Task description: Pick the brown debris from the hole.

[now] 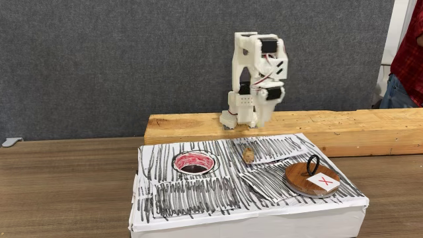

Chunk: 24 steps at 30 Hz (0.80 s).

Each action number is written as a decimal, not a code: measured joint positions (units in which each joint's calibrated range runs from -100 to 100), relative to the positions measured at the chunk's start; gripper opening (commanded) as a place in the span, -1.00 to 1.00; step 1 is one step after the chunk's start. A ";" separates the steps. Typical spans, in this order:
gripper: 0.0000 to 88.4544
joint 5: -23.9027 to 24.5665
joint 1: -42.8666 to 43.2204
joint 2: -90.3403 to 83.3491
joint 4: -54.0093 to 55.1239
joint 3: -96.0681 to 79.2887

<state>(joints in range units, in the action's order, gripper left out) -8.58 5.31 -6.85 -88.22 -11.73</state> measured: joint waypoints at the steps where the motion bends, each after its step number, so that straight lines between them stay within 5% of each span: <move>1: -0.97 0.00 0.00 0.00 0.00 0.00; 24: -0.96 0.10 0.90 0.00 -0.09 0.00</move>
<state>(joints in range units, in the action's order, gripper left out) -8.47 6.21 -6.85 -88.30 -11.73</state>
